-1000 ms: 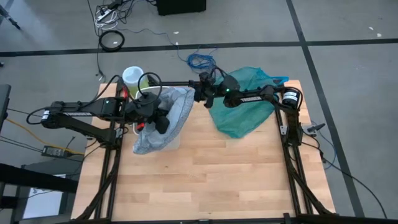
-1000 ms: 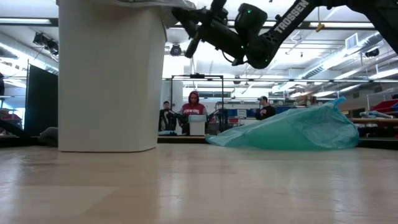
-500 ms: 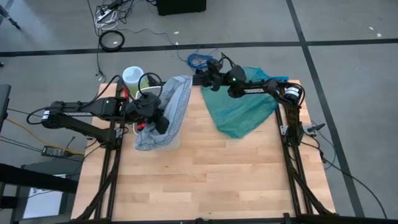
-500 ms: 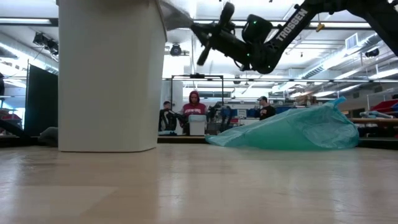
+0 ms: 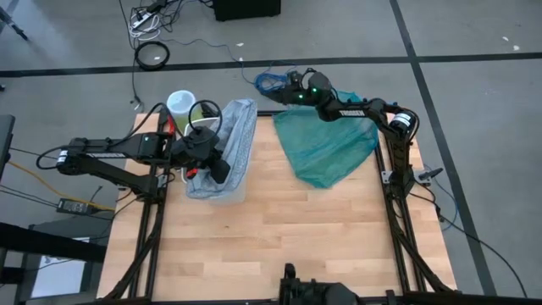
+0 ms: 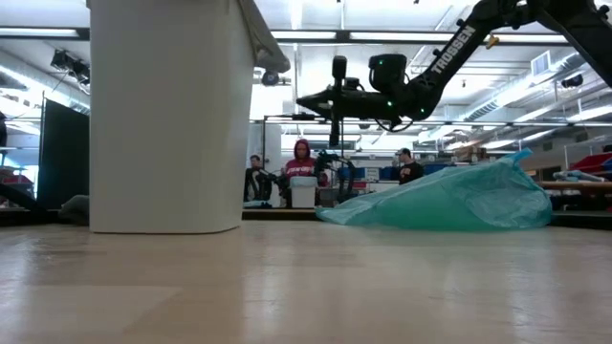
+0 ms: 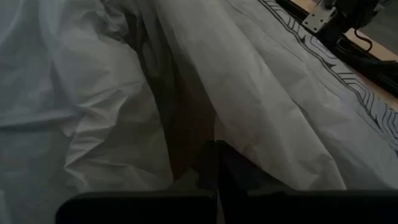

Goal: Place trash/remove bag and relplace
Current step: Remove the light blue trash bag from the trash bin

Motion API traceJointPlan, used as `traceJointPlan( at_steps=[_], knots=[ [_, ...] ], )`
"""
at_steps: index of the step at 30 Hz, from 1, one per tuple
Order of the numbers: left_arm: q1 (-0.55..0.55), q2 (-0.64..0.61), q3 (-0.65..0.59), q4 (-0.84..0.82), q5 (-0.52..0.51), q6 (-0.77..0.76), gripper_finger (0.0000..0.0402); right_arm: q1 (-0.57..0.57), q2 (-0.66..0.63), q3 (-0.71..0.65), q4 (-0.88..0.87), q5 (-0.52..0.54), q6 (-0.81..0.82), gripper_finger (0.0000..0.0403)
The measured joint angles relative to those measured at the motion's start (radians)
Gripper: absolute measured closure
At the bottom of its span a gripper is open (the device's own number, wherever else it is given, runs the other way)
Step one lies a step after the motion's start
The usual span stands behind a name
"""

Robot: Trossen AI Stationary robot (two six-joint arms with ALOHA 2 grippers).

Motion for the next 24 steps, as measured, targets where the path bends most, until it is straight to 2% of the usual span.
traceJointPlan(
  at_steps=[3,8,10,12,14,16,18,20,21,22,24],
  knots=[
    [0.0,0.0,0.0,0.0,0.001,0.0,0.0394,0.004,0.0,0.0,0.011,-0.073,-0.002,0.0403],
    [0.0,0.0,0.0,-0.003,0.01,0.0,0.0394,0.027,0.0,0.0,0.221,-0.256,0.054,0.0396],
    [0.0,0.0,0.0,-0.003,0.01,0.0,0.0394,0.025,0.0,-0.002,0.203,-0.317,0.067,0.0389],
    [0.0,0.0,0.0,-0.003,0.011,0.0,0.0394,0.008,0.0,-0.026,0.151,-0.331,0.058,0.0383],
    [0.0,0.0,0.0,-0.002,0.01,0.0,0.0394,-0.021,0.0,-0.072,0.119,-0.293,0.069,0.0381],
    [0.0,0.0,0.0,-0.002,0.013,0.0,0.0394,-0.042,0.0,-0.138,0.17,-0.259,0.126,0.0381],
    [0.0,0.0,0.0,0.001,0.02,0.0,0.0394,-0.045,0.001,-0.226,0.353,-0.233,0.224,0.0382],
    [0.0,0.0,0.0,0.0,0.022,0.0,0.0394,-0.027,0.001,-0.321,0.614,-0.162,0.34,0.0383],
    [0.0,0.0,0.0,0.0,0.022,0.0,0.0394,-0.016,-0.017,-0.364,0.639,-0.103,0.363,0.0382],
    [0.0,0.0,0.0,0.001,0.021,0.0,0.0394,-0.01,-0.046,-0.409,0.631,-0.048,0.356,0.0381],
    [0.0,0.001,-0.001,0.002,0.02,0.002,0.0394,-0.001,-0.097,-0.465,0.634,0.039,0.236,0.0378]
  ],
)
